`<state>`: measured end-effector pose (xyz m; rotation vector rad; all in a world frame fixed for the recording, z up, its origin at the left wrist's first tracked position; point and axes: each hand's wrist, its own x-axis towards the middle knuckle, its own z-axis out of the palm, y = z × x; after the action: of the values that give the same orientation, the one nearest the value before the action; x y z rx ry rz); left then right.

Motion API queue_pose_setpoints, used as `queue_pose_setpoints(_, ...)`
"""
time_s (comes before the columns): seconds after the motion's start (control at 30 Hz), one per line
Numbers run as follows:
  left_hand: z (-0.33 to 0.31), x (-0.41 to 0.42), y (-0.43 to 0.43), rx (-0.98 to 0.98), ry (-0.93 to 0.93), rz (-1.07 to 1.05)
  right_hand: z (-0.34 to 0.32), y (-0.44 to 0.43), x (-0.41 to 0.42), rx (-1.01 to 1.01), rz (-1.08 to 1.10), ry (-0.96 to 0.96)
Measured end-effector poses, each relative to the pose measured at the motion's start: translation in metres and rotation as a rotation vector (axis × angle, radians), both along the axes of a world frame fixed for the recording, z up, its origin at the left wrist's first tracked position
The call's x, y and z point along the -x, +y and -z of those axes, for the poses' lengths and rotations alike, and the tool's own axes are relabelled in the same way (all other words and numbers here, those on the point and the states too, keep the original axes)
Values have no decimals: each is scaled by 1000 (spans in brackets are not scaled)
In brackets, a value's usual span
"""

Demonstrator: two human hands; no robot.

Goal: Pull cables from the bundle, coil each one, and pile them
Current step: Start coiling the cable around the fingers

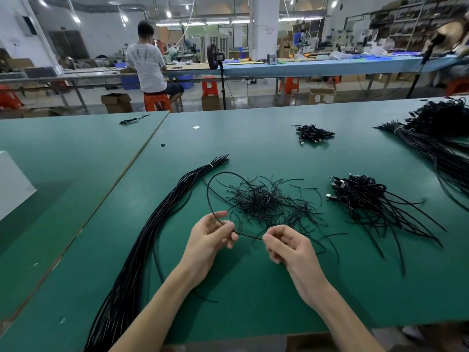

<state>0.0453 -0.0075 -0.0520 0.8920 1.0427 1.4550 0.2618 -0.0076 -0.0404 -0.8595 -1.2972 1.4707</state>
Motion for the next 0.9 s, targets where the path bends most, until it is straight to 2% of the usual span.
queue_pose_setpoints(0.07,2,-3,0,7,151,-121,-2,0,-2,42,-28,69)
queue_pose_setpoints(0.17,4,-7,-3,-44,513,-284,-4,2,-3,85,-50,132)
queue_pose_setpoints(0.3,0,-12,-6,-132,833,-431,-3,4,-4,114,-57,171)
queue_pose_setpoints(0.37,-5,-17,-11,-221,989,-433,-2,4,-4,106,-73,166)
queue_pose_setpoints(0.47,-8,-21,-17,-486,1106,-278,-1,3,-4,83,-100,140)
queue_pose_setpoints(0.53,-7,-24,-22,-518,1130,-121,-2,3,-3,75,-116,122)
queue_pose_setpoints(0.67,-5,-29,-27,-445,1104,65,-3,0,-1,-18,-138,3)
queue_pose_setpoints(0.77,-10,-34,-25,-331,924,186,-3,-1,1,-84,-122,-93)
queue_pose_setpoints(0.9,-20,-37,-21,-151,598,439,-3,0,0,-105,-156,-128)
